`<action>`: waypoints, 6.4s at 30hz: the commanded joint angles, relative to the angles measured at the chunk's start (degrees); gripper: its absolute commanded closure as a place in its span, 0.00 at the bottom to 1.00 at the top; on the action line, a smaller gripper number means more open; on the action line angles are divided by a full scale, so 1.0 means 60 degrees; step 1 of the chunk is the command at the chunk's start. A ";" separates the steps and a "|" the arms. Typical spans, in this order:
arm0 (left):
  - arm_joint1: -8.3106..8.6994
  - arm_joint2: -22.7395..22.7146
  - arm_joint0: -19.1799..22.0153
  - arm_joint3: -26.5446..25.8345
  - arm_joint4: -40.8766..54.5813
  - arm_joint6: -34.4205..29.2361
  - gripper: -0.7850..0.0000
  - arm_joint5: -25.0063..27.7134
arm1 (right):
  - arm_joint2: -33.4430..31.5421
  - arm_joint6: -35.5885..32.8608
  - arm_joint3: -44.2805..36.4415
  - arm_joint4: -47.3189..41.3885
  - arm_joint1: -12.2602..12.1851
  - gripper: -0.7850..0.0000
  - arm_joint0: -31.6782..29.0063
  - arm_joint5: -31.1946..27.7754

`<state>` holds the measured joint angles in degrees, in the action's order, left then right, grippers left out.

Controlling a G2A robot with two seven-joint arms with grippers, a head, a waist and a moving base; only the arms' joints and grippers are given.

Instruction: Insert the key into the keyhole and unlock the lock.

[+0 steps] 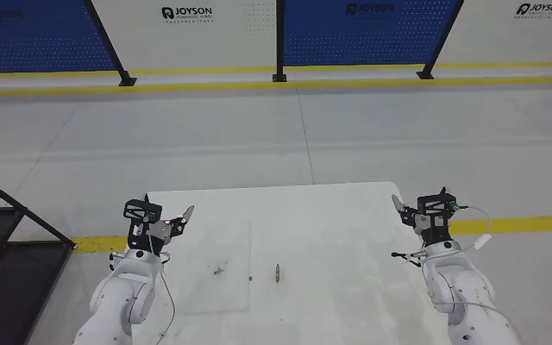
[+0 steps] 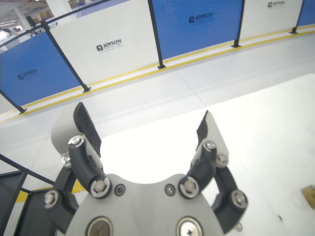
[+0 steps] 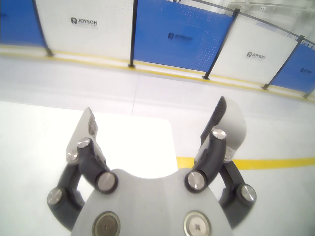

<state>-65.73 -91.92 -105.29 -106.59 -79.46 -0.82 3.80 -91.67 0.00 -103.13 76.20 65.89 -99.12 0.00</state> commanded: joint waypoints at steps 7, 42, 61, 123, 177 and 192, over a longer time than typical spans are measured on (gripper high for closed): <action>0.0092 -0.0109 -0.2400 -0.1468 -0.0189 -0.1726 0.00 0.1657 | 0.0000 0.0000 0.0000 0.0000 0.0000 0.00 0.0000 0.0000; -0.0392 0.3591 0.0530 0.0745 -0.2043 -0.6397 0.45 -0.0749 | 0.0000 0.0000 0.0000 0.0000 0.0000 0.00 0.0000 0.0000; -0.0424 0.3570 0.0523 0.0874 -0.2192 -0.6349 0.83 -0.0705 | 0.0000 0.0000 0.0000 0.0000 0.0000 0.00 0.0000 0.0000; 0.0218 -0.0833 -0.2129 -0.0095 0.1847 0.2433 1.00 0.5995 | 0.5254 -0.0263 0.0735 0.4001 0.0473 0.00 -0.0588 -0.0531; 0.0218 -0.0833 -0.2129 -0.0095 0.1847 0.2433 1.00 0.5995 | 0.7911 0.0762 0.4775 0.1317 0.1772 1.00 0.1919 0.0690; 0.0209 -0.0500 -0.1855 0.0054 0.2522 0.2542 1.00 0.6509 | 0.5259 0.4013 0.3165 -0.1004 0.0931 1.00 0.1193 -0.5410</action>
<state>-64.51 -95.41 -116.77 -106.70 -65.72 14.01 40.77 -58.48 22.01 -84.32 71.52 71.93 -91.91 -25.70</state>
